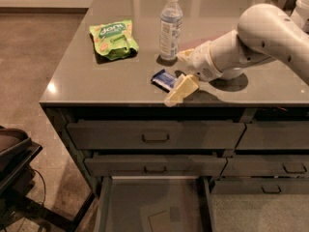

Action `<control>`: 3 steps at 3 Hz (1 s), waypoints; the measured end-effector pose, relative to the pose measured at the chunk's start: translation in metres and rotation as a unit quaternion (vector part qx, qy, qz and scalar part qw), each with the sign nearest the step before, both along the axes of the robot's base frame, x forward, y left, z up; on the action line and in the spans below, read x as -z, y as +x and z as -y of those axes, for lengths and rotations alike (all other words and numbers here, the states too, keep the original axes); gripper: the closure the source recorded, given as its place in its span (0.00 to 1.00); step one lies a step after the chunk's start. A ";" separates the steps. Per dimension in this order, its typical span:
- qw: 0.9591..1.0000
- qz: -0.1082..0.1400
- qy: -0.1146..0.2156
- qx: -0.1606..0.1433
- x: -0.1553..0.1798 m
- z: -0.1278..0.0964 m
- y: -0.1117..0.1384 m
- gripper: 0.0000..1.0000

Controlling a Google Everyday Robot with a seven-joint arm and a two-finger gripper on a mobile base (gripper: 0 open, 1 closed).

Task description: Place rxbar blueberry into bottom drawer

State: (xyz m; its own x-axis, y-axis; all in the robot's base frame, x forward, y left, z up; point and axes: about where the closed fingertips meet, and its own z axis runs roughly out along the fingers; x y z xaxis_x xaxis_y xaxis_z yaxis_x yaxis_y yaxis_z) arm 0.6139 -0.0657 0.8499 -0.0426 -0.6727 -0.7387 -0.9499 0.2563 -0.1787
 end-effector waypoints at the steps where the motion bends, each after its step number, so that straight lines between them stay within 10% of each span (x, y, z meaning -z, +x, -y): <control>1: 1.000 -0.005 0.008 0.003 0.007 -0.007 -0.001 0.00; 3: 1.000 -0.016 0.013 0.005 0.015 -0.010 -0.003 0.19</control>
Offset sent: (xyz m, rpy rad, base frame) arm -0.0055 0.0089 -0.0230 0.0390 0.0547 -0.0261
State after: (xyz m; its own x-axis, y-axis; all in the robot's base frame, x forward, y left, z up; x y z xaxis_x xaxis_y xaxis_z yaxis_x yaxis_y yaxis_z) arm 0.6106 -0.0556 0.8350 -0.0730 -0.6524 -0.7544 -0.9521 0.2709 -0.1421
